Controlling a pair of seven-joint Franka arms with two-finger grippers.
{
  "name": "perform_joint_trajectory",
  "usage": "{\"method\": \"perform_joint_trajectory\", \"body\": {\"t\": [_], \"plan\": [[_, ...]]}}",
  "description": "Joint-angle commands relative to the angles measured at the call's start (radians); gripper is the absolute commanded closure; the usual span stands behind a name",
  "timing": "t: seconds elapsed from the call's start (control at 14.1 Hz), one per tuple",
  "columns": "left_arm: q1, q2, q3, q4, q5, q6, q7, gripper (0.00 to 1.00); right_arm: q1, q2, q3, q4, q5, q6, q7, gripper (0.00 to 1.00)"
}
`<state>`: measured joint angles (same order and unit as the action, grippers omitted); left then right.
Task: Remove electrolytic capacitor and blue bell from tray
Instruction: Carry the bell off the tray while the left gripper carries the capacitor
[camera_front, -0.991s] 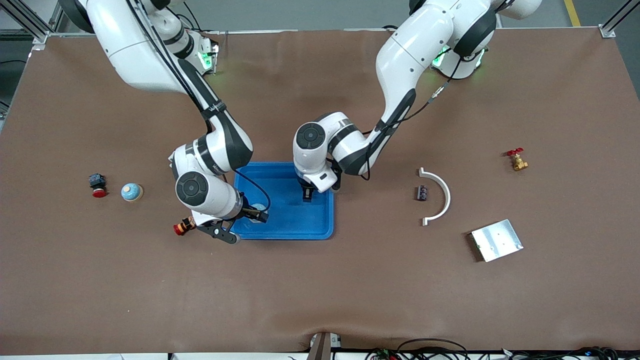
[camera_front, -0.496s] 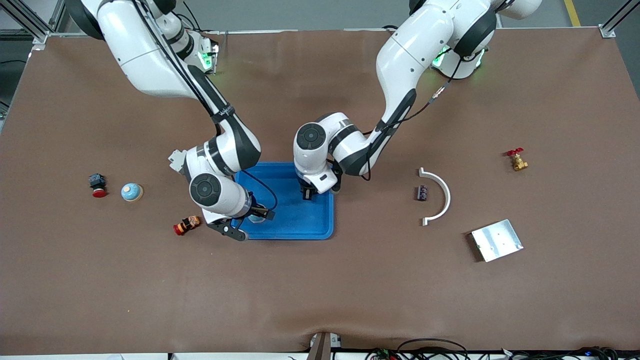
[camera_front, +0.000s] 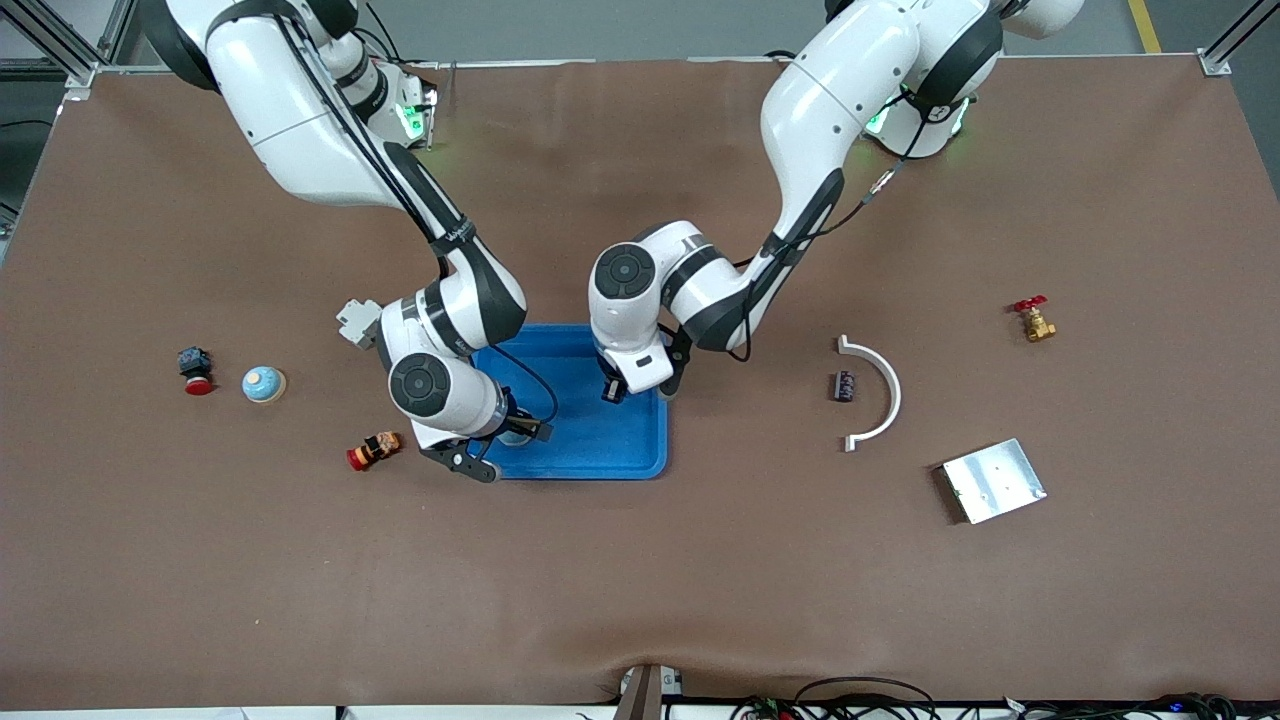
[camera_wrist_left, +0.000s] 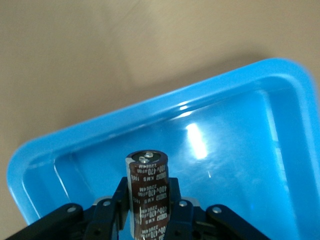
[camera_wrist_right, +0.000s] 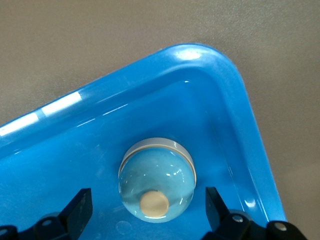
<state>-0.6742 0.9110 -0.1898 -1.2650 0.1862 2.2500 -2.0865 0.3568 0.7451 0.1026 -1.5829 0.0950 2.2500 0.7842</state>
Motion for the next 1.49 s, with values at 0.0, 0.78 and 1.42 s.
{"method": "perform_joint_trajectory", "body": {"t": [0.0,0.78,1.42], "plan": [[0.034,-0.053,0.0,-0.022,0.015,-0.059,0.136,1.0,0.001,0.01,0.002,0.001,0.003,0.011,0.015,0.0],[0.136,-0.138,-0.013,-0.172,0.016,-0.063,0.594,1.0,-0.051,-0.084,0.002,0.075,0.003,-0.168,-0.011,0.99],[0.422,-0.467,-0.088,-0.735,0.01,0.258,1.216,1.0,-0.295,-0.153,-0.008,-0.014,-0.13,-0.279,-0.563,0.99]]}}
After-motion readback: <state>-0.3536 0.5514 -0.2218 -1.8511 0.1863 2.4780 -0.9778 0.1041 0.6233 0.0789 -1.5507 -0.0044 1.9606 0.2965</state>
